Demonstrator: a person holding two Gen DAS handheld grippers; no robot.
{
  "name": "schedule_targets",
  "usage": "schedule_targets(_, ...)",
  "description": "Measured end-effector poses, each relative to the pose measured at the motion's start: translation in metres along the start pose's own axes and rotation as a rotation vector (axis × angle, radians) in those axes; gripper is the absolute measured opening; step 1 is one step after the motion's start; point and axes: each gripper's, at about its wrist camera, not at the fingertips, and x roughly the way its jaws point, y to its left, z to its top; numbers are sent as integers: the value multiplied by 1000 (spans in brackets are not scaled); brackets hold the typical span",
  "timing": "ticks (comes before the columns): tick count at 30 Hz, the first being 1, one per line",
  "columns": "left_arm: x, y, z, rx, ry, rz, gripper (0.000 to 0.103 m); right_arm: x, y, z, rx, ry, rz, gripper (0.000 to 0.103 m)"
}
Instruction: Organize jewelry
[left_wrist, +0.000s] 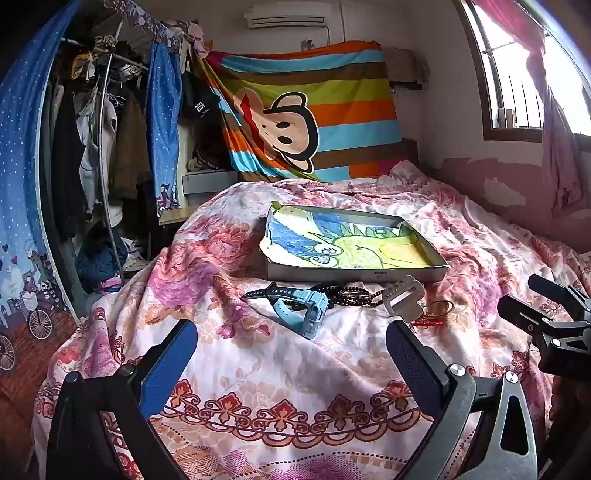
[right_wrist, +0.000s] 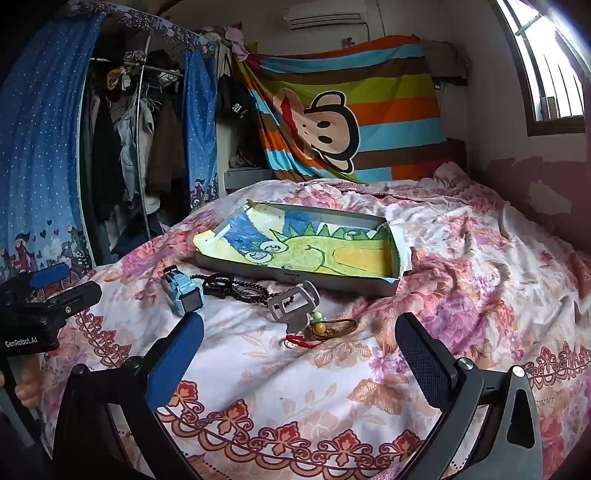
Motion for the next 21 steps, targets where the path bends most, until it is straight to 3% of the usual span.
schedule_targets(21, -2, -2, 0, 18, -9, -12, 103, 0, -1, 0, 4, 2, 2, 102)
